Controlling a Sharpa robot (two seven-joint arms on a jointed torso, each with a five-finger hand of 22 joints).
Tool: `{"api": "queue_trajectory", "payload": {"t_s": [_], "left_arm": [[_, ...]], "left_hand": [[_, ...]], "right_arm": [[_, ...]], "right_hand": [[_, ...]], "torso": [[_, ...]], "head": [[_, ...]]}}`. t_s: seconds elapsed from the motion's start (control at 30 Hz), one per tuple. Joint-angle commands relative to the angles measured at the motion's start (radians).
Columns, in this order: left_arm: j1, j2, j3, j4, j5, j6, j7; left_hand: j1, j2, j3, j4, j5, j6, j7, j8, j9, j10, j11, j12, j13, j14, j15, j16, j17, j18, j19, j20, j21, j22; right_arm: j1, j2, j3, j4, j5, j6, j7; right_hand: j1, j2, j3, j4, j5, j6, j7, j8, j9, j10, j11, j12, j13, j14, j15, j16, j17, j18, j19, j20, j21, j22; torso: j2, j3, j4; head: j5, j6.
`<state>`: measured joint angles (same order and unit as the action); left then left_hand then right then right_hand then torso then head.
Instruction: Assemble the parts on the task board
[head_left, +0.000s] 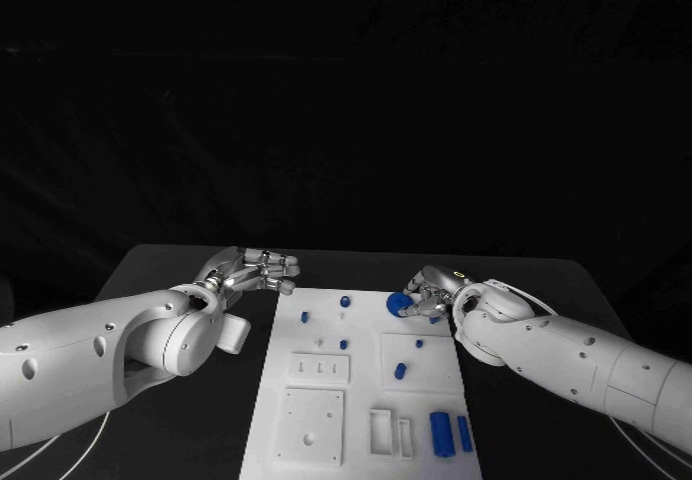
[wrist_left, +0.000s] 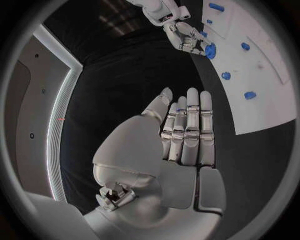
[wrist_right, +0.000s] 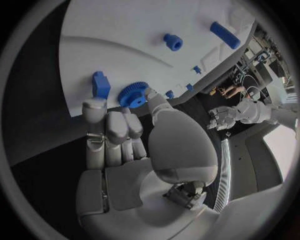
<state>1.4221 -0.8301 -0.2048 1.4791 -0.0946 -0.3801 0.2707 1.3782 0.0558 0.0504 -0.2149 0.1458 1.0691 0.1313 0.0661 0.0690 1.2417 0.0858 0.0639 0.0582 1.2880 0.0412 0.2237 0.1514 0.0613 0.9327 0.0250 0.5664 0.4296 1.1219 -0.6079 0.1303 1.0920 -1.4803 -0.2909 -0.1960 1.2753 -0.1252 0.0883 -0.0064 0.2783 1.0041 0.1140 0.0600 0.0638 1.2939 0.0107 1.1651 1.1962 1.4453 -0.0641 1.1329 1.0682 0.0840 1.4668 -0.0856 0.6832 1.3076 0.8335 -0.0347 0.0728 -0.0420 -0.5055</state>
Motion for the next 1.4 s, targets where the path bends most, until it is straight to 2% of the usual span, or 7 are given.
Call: {"api": "queue_trajectory", "payload": {"t_s": [0.03,0.17,0.33,0.5,0.8,1.07,1.4], "left_arm": [[0.001,0.001,0.001,0.001,-0.004,0.013,0.004],[0.001,0.001,0.001,0.001,-0.004,0.014,0.003],[0.001,0.001,0.001,0.000,-0.004,0.014,0.003],[0.001,0.003,0.001,-0.002,-0.004,0.015,0.003],[0.001,0.003,0.000,-0.003,-0.004,0.015,0.002],[0.001,0.002,0.000,-0.003,-0.005,0.017,0.000],[0.001,0.001,-0.001,-0.002,-0.007,0.018,-0.001]], "left_hand": [[-0.002,-0.012,0.005,0.004,-0.002,-0.008,0.001,-0.001,0.000,-0.008,0.000,-0.005,0.001,-0.006,0.002,-0.005,-0.002,0.011,0.007,-0.002,-0.005,0.002],[-0.002,-0.012,0.005,0.004,-0.002,-0.008,0.001,-0.001,0.000,-0.008,0.000,-0.005,0.001,-0.006,0.002,-0.005,-0.002,0.011,0.007,-0.002,-0.005,0.002],[-0.002,-0.012,0.005,0.004,-0.002,-0.008,0.001,-0.001,0.000,-0.008,0.000,-0.005,0.001,-0.006,0.002,-0.005,-0.002,0.011,0.007,-0.002,-0.005,0.002],[-0.002,-0.012,0.005,0.004,-0.002,-0.008,0.001,-0.001,0.000,-0.008,0.000,-0.005,0.001,-0.006,0.002,-0.005,-0.002,0.011,0.007,-0.002,-0.005,0.002],[-0.002,-0.012,0.005,0.004,-0.002,-0.008,0.001,-0.001,0.000,-0.008,0.000,-0.005,0.001,-0.006,0.002,-0.005,-0.002,0.011,0.007,-0.002,-0.005,0.002],[-0.002,-0.012,0.005,0.004,-0.002,-0.008,0.001,-0.001,0.000,-0.008,0.000,-0.005,0.001,-0.006,0.002,-0.005,-0.002,0.011,0.007,-0.002,-0.005,0.002],[-0.002,-0.013,0.006,0.006,-0.003,-0.009,0.002,-0.001,0.000,-0.009,0.000,-0.005,0.001,-0.006,0.002,-0.006,-0.002,0.011,0.006,-0.001,-0.006,0.003]], "right_arm": [[-0.002,0.003,-0.001,0.003,-0.039,-0.025,-0.011],[-0.002,0.006,-0.001,0.004,-0.062,-0.047,-0.016],[-0.002,0.008,-0.001,0.007,-0.085,-0.080,-0.025],[-0.002,0.011,-0.001,0.008,-0.092,-0.085,-0.026],[-0.002,0.021,-0.001,0.000,-0.098,-0.060,-0.026],[-0.005,0.024,-0.001,0.001,-0.100,-0.026,-0.021],[-0.012,0.026,-0.001,-0.005,-0.100,-0.010,-0.022]], "right_hand": [[0.011,0.000,0.011,-0.002,-0.007,0.013,0.000,0.002,-0.001,0.007,-0.003,0.006,0.001,0.006,0.000,0.003,0.001,0.006,0.046,0.001,0.007,0.082],[0.008,-0.001,0.042,-0.012,-0.028,0.018,-0.001,0.002,-0.001,0.008,-0.004,0.006,0.002,0.006,0.000,0.004,0.001,0.004,0.046,0.000,0.017,0.083],[0.006,-0.006,0.052,-0.012,-0.029,0.022,-0.002,0.003,0.000,0.009,-0.004,0.007,0.003,0.006,-0.001,0.005,0.001,0.004,0.046,-0.001,0.022,0.084],[0.006,-0.008,0.054,-0.012,-0.030,0.025,-0.003,0.003,0.000,0.008,-0.005,0.005,0.001,0.006,-0.001,0.004,0.000,0.004,0.045,-0.001,0.021,0.084],[0.008,-0.004,0.068,-0.018,-0.045,0.044,-0.007,0.002,-0.001,0.008,-0.007,0.004,0.001,0.006,-0.003,0.004,0.000,0.001,0.045,-0.002,0.024,0.084],[0.003,-0.005,0.071,-0.021,-0.039,0.052,-0.009,0.002,-0.001,0.009,-0.009,0.004,0.002,0.006,-0.005,0.003,-0.001,-0.001,0.044,-0.005,0.025,0.084],[0.001,-0.005,0.064,-0.021,-0.033,0.046,-0.009,0.002,-0.001,0.008,-0.009,0.002,0.001,0.006,-0.005,0.002,-0.001,-0.001,0.044,-0.005,0.024,0.084]], "torso": [[0.000,-0.0003,0.0003],[0.000,-0.0004,-0.0001],[0.001,-0.0008,0.0004],[0.001,-0.0009,-0.0006],[0.000,0.0001,0.0004],[0.001,0.0006,-0.0018],[0.000,0.0011,0.0000]], "head": [[-0.001,-0.002],[0.001,-0.003],[0.000,-0.001],[0.000,-0.002],[-0.001,-0.006],[0.002,-0.008],[-0.002,-0.012]]}}
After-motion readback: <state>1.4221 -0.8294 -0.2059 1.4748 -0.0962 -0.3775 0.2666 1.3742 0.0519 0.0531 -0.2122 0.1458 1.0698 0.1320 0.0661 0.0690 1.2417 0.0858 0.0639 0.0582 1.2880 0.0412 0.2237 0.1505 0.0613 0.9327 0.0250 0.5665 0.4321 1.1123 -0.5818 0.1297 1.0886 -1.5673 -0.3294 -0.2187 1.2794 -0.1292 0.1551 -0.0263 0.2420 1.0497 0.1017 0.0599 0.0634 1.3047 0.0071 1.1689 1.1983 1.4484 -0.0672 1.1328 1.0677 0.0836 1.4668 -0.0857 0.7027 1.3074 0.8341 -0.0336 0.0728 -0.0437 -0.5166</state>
